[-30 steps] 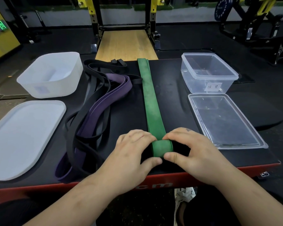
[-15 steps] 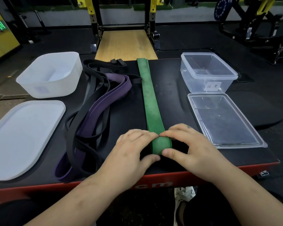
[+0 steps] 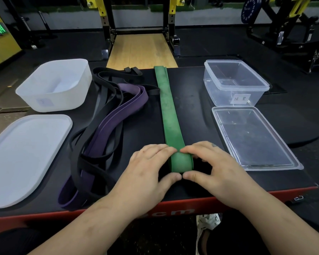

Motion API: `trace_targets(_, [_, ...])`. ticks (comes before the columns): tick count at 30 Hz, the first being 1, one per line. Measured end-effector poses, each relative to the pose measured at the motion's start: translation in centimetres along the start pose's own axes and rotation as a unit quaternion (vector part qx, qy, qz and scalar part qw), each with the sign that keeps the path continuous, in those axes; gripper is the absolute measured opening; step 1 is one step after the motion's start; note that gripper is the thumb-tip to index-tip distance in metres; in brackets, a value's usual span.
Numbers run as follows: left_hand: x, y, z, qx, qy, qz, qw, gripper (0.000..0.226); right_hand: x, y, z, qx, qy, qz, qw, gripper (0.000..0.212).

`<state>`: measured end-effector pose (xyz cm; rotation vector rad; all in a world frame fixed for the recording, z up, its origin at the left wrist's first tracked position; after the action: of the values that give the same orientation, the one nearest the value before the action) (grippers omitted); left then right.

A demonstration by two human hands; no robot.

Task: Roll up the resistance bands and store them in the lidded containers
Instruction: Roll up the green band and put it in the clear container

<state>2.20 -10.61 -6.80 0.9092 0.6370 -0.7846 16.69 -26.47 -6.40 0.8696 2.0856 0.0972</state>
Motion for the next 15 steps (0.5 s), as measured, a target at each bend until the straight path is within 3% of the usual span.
trace_targets(6, [0.10,0.47,-0.18,-0.005,-0.005,0.005,1.000,0.055,0.12,-0.22,-0.24,0.009,-0.013,-0.006,1.000,0.062])
trace_targets(11, [0.25,0.39,-0.05,-0.006,0.005,0.000,1.000,0.060,0.25,0.50,0.17,0.021,-0.006,-0.003,1.000,0.050])
trace_targets(15, [0.23,0.90,-0.10,-0.005,0.000,0.003,1.000,0.058,0.23,0.37,-0.05,0.022,-0.014,-0.014,1.000,0.062])
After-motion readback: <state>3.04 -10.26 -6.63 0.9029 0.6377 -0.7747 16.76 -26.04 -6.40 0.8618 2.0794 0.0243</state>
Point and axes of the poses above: each hand's wrist, its own y-axis towards the middle knuckle, its own x-axis out of the palm, z = x × y, the point moved 2 cm from there along y, towards the middle knuckle, and after that the axes turned 12 degrees about z, right-handed, at the moved point
